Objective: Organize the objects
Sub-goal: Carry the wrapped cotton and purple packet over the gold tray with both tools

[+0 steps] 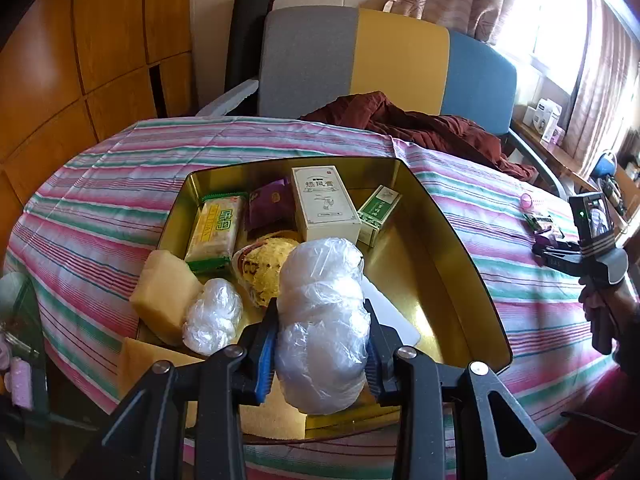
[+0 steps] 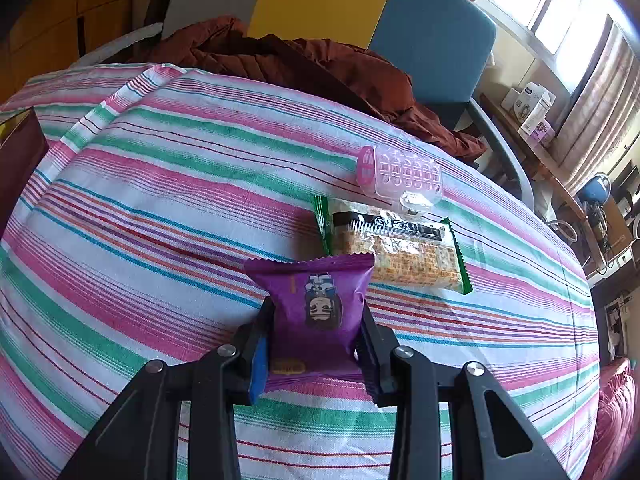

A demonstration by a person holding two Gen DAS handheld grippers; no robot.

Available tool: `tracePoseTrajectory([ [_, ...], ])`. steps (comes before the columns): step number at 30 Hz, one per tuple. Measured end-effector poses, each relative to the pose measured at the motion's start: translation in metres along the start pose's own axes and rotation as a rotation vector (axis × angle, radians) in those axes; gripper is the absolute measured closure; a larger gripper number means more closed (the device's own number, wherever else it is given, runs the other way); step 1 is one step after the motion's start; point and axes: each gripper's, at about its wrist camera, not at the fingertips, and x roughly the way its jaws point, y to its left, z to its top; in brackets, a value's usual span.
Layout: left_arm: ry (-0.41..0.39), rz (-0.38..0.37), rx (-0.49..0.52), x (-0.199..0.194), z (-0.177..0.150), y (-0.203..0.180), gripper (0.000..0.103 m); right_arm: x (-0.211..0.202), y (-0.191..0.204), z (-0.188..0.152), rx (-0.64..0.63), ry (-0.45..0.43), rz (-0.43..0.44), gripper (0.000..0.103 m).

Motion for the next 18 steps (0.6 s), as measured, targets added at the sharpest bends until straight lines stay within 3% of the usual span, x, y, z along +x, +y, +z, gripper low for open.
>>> tracePoseTrajectory([
  [5, -0.005, -0.003, 0.002, -0.003, -0.001, 0.001, 0.066, -0.008, 0.011, 0.003, -0.065, 0.057, -0.003, 0.067],
  [9, -0.002, -0.010, -0.003, -0.003, -0.003, 0.003, 0.066, -0.026, 0.028, 0.005, -0.093, 0.097, 0.082, 0.067],
  [12, 0.002, -0.023, -0.005, -0.001, -0.005, 0.005, 0.066, -0.059, 0.052, 0.012, -0.121, 0.051, 0.150, 0.066],
  [18, -0.004, -0.089, -0.088, -0.004, 0.000, 0.025, 0.066, -0.131, 0.112, 0.020, -0.134, -0.064, 0.367, 0.066],
])
